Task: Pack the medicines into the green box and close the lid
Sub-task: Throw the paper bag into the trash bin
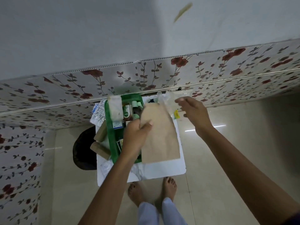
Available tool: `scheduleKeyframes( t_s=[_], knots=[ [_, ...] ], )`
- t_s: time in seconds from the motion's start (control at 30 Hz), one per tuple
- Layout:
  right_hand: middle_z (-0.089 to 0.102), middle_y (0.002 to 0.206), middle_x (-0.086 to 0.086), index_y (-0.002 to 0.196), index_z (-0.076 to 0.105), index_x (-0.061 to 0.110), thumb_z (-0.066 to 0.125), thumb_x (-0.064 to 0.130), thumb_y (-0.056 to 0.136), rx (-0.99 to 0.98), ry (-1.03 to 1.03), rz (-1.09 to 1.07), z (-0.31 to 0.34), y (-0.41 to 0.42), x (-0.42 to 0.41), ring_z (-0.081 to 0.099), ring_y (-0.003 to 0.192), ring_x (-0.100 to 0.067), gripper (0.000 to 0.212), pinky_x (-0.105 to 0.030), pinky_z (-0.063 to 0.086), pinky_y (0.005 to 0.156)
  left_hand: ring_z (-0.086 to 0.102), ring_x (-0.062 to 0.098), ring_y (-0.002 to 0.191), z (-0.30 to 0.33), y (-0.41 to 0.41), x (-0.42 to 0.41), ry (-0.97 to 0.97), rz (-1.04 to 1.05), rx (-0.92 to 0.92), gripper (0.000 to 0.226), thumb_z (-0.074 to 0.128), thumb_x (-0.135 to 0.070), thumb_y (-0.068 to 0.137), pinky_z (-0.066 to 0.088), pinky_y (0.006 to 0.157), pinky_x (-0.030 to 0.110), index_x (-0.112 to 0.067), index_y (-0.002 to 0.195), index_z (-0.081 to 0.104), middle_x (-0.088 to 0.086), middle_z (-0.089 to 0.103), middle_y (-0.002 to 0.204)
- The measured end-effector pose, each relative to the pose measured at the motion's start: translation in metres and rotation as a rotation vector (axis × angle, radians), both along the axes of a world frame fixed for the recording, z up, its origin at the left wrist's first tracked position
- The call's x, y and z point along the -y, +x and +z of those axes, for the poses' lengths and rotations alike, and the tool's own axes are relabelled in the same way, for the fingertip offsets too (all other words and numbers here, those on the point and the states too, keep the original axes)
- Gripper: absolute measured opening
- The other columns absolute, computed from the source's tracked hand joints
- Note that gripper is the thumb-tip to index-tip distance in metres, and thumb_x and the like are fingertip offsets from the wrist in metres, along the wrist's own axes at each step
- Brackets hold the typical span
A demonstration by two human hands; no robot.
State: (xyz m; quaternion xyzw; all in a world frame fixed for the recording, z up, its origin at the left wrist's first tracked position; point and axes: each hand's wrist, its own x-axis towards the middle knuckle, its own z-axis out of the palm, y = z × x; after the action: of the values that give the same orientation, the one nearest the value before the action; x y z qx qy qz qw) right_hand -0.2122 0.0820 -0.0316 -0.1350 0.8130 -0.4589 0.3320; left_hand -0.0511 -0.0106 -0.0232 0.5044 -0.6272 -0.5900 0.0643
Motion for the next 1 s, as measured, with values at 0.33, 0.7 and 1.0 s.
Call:
scheduleKeyframes(
  t_s=[0.33,0.7,1.0],
  knots=[
    [0.071,0.108,-0.005,0.108,0.070,0.015,0.056,0.012,0.088,-0.081,0.103,-0.046,-0.006,0.027,0.027,0.063,0.096,-0.017,0.024,-0.032,0.050,0.090,0.063,0.026,0.096,0.014,0.053,0.042,0.262,0.416,-0.159,0.012,0.056,-0.016,0.089,0.051,0.085,0.041,-0.014,0.097,0.065,0.007,0.068,0.101],
    [0.064,0.085,0.005,0.104,0.061,0.017,0.065,0.010,0.081,-0.086,-0.084,0.439,0.060,0.207,0.120,0.060,0.080,0.006,0.024,-0.009,0.045,0.073,0.064,0.013,0.053,0.045,0.176,0.087,0.168,0.575,-0.189,0.025,0.051,0.003,0.083,0.045,0.039,0.021,0.005,0.105,0.062,0.007,0.066,0.075],
    [0.050,0.088,0.003,0.106,0.056,0.006,0.061,0.024,0.087,0.010,0.278,0.673,-0.037,0.326,0.267,0.053,0.082,-0.016,0.027,-0.026,0.042,0.073,0.068,0.006,0.068,-0.043,0.314,0.195,0.341,0.696,-0.253,0.024,0.046,-0.002,0.090,0.052,0.054,0.019,-0.010,0.105,0.063,-0.009,0.073,0.076]
  ],
)
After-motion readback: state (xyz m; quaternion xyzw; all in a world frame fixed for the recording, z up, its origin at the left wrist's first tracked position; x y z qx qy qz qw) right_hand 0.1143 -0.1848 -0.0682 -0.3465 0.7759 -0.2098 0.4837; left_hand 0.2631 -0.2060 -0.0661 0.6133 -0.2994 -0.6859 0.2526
